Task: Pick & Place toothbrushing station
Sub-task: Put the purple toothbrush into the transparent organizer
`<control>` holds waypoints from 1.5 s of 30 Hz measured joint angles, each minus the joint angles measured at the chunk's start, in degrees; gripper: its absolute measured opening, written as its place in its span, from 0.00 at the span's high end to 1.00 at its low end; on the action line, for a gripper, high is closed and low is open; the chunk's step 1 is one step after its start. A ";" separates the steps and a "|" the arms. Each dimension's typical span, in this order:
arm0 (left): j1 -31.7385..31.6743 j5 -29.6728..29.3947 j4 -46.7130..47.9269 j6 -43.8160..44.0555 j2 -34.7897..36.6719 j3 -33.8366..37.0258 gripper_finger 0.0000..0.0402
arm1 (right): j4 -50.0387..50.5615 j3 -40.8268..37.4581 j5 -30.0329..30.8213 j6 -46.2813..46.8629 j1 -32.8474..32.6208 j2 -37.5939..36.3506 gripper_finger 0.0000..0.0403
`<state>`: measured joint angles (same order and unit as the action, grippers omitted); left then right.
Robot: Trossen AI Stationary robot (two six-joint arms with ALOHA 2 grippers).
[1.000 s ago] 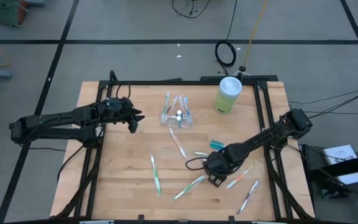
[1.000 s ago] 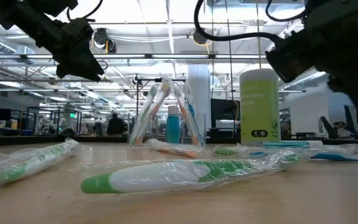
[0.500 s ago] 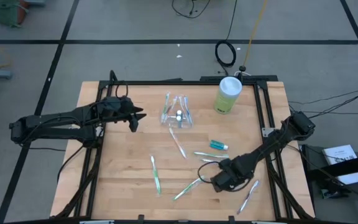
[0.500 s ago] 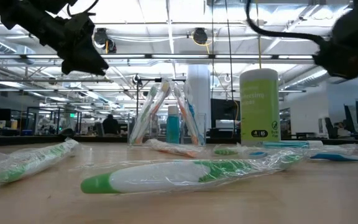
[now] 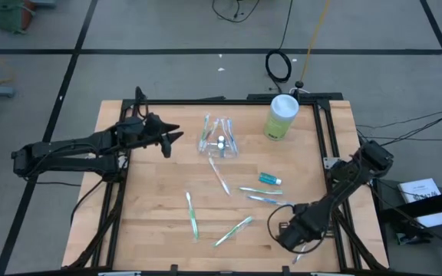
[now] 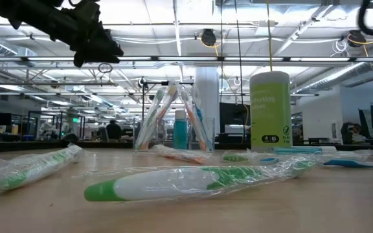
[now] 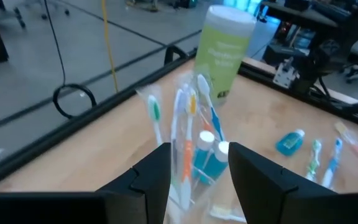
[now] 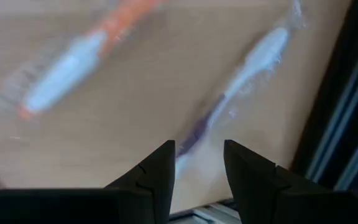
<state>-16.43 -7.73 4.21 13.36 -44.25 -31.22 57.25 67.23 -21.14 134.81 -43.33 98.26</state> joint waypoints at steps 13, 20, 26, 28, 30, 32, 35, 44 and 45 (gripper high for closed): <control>0.00 -0.88 -1.79 0.16 0.00 0.02 0.59 | -12.62 -9.77 -0.24 0.79 -1.91 0.24 0.67; 0.02 -0.85 -0.46 2.40 0.00 0.02 0.59 | -18.90 -15.52 -0.56 -1.64 -1.73 -0.02 0.71; 0.02 -0.85 1.52 3.59 0.00 0.01 0.59 | -20.09 -15.70 0.32 -9.46 -1.34 -0.57 0.91; 0.01 -0.84 2.42 5.14 0.01 0.02 0.59 | -20.25 -15.73 0.15 -10.82 -0.93 -1.30 0.97; 0.01 -0.83 3.63 6.27 0.00 0.02 0.59 | -20.61 -15.80 0.86 -11.66 -0.28 -3.17 0.97; 0.02 -0.83 4.95 7.20 0.00 0.02 0.59 | -20.35 -16.05 4.14 -13.40 0.25 -5.60 0.96; 0.04 -0.81 6.87 8.68 0.00 0.02 0.59 | -20.16 -15.43 13.06 -17.69 1.11 -11.70 0.96; 0.04 -0.83 8.52 11.26 0.02 0.02 0.59 | -20.58 -15.33 52.21 -38.66 3.87 -27.09 1.00; 0.04 -0.83 8.50 11.32 0.02 0.02 0.59 | -21.41 -15.38 56.94 -43.02 4.86 -27.95 1.00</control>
<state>-16.38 -8.56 12.71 24.68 -44.23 -31.20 35.84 51.85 35.80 91.79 -38.47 70.31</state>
